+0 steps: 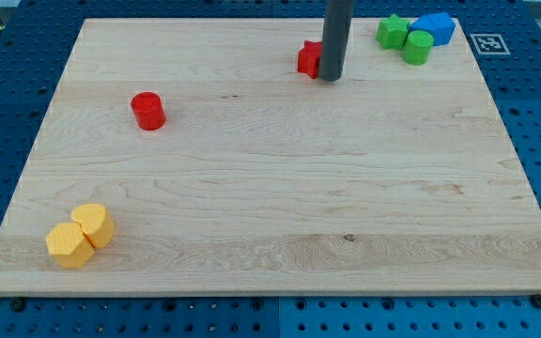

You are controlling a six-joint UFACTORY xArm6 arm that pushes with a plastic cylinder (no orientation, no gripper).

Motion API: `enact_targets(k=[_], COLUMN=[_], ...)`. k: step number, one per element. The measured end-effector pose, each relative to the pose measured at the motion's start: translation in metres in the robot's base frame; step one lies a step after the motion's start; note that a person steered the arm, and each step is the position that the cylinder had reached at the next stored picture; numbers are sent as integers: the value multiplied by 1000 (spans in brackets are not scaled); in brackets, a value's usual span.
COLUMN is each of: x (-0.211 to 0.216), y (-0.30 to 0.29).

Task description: Push the red star right to the green star

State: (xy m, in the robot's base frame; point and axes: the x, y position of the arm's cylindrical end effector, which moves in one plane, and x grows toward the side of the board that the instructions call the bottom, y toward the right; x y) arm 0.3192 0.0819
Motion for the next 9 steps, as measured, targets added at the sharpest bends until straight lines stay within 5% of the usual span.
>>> enact_targets(k=[2,9], x=[40,-73], y=[-20,-31])
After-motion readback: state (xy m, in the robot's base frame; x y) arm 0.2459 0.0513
